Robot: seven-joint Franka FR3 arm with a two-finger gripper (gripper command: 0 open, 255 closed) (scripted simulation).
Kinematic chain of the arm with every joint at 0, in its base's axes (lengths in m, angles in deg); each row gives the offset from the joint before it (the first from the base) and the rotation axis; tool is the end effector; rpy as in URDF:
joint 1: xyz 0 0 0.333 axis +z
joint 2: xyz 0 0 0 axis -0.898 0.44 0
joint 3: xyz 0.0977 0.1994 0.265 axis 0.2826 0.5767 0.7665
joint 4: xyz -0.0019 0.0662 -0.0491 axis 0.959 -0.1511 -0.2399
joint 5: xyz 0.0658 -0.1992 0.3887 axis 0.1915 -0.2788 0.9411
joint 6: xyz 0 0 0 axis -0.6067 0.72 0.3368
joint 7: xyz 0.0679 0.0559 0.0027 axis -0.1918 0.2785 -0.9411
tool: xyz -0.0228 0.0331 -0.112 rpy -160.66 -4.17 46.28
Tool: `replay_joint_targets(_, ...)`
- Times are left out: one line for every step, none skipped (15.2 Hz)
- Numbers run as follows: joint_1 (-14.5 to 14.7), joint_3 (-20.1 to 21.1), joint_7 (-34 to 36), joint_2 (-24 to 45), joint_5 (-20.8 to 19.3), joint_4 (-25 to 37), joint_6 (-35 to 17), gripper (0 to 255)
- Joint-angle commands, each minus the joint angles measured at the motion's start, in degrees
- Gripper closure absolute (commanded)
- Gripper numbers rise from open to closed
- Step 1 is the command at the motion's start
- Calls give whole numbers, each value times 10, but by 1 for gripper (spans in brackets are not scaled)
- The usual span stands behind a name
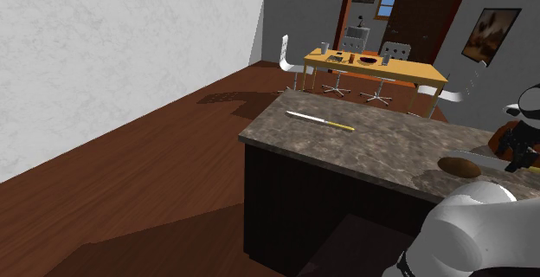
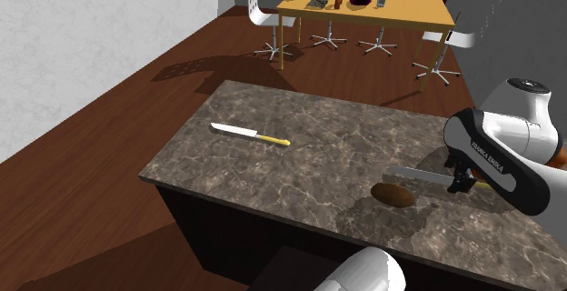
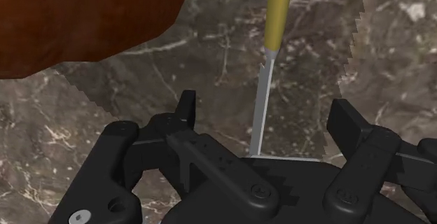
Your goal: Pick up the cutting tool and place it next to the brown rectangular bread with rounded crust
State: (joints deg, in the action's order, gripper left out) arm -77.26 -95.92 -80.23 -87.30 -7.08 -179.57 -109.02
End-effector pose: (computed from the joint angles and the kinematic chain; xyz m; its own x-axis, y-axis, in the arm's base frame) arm -0.0836 -0.5296 0.4176 0.9272 0.3745 0.0087 0.3728 -0.9247 0.0767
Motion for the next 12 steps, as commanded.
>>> replay_joint_targets(0, 0, 0, 0, 0, 0, 0, 0)
replay_joint_targets(-6, 16, -4, 0, 9, 10, 16, 0)
replay_joint_targets(-10, 31, -7, 0, 18, 20, 32, 0)
replay_joint_targets(-14, 45, -11, 0, 27, 31, 48, 0)
replay_joint_targets(-17, 56, -14, 0, 33, 40, 60, 0)
replay_joint_targets(-17, 56, -14, 0, 33, 40, 61, 0)
replay_joint_targets(-17, 56, -14, 0, 33, 40, 61, 0)
replay_joint_targets(-17, 56, -14, 0, 33, 40, 61, 0)
replay_joint_targets(-17, 56, -14, 0, 33, 40, 61, 0)
replay_joint_targets(-17, 56, -14, 0, 33, 40, 61, 0)
replay_joint_targets(-17, 56, -14, 0, 33, 40, 61, 0)
replay_joint_targets(-17, 56, -14, 0, 33, 40, 61, 0)
